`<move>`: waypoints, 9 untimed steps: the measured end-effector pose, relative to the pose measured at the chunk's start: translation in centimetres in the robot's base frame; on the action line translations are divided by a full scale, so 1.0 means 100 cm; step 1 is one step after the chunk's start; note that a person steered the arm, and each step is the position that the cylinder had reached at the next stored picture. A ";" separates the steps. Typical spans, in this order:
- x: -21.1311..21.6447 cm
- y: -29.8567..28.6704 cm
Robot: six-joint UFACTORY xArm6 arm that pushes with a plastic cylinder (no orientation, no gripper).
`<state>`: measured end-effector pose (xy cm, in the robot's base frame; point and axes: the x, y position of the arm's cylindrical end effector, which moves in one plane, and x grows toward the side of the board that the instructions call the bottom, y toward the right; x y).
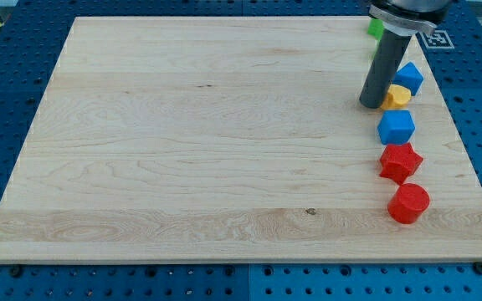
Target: Nudge the green star a bit right
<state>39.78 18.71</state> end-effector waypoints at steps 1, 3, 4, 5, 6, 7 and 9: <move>-0.001 -0.004; 0.018 -0.018; 0.026 -0.051; 0.031 -0.091; 0.031 -0.109; 0.026 -0.127; 0.006 -0.170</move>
<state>40.39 1.72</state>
